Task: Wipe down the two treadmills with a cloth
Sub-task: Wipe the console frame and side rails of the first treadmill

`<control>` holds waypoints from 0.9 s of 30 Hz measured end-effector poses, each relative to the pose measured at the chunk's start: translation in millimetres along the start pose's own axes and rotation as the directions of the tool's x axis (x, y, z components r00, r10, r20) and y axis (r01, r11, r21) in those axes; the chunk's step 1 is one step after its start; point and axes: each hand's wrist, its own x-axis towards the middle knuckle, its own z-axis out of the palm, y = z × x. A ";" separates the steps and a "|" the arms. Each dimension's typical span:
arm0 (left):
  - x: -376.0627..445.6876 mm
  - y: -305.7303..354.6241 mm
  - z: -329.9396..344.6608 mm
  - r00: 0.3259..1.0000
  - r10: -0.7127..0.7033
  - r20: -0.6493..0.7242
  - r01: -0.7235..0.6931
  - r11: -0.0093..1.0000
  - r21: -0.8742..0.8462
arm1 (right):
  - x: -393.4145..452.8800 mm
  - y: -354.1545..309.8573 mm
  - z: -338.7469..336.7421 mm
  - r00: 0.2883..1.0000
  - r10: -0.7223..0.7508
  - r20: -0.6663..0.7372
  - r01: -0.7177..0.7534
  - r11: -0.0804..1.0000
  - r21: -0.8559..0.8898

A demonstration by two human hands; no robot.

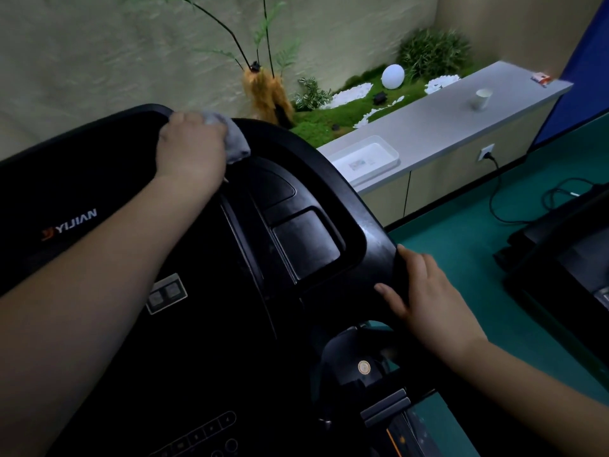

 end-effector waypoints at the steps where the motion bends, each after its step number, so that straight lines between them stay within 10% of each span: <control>1: -7.2 5.0 -1.5 0.999 -0.002 0.037 0.001 0.999 0.039 | 0.0 0.6 0.4 1.000 -0.002 -0.002 0.002 1.000 0.002; 6: -46.4 21.0 21.6 0.977 0.209 0.037 -0.210 0.977 0.022 | 0.7 2.3 0.6 1.000 0.000 0.008 0.000 1.000 -0.008; 12: -36.8 -15.3 23.5 0.883 -0.187 -0.431 -0.021 0.901 -0.434 | 0.8 1.5 2.3 1.000 0.008 0.003 -0.008 1.000 -0.011; 17: 8.2 -26.3 43.3 0.961 -0.196 -0.195 0.109 0.917 -0.384 | 0.9 0.9 2.2 1.000 0.012 0.002 -0.012 1.000 -0.014; 23: 52.0 -73.2 39.5 0.888 -0.449 -0.098 0.369 0.824 -0.430 | 0.8 1.5 3.0 1.000 0.009 0.001 -0.009 0.999 -0.036; 27: 17.5 -35.6 40.7 0.954 -0.175 -0.242 0.036 0.872 -0.487 | 0.4 0.8 1.9 1.000 0.013 0.003 -0.012 0.999 -0.031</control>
